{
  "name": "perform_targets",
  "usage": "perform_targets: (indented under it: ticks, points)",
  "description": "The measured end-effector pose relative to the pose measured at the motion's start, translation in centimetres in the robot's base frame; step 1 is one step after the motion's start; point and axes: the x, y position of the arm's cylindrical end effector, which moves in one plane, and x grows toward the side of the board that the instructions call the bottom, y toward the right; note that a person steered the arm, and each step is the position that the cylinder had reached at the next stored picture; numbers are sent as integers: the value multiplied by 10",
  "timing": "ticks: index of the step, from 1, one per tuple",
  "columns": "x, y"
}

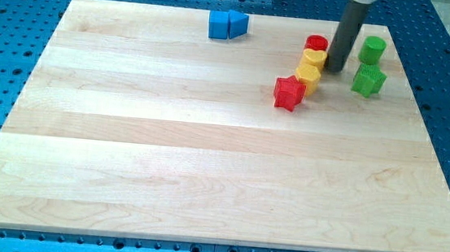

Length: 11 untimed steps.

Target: Push the yellow heart vertically below the blue blocks

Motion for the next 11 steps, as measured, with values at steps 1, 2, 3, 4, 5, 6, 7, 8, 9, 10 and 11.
perform_targets:
  ticks: [1, 2, 3, 4, 5, 6, 7, 8, 9, 10, 11]
  points:
    - [0, -27]
    - [8, -58]
    - [10, -87]
    - [10, -117]
    - [32, -129]
    - [74, -130]
    - [126, -130]
    - [160, -126]
    - [149, -88]
    - [113, -73]
    - [95, -73]
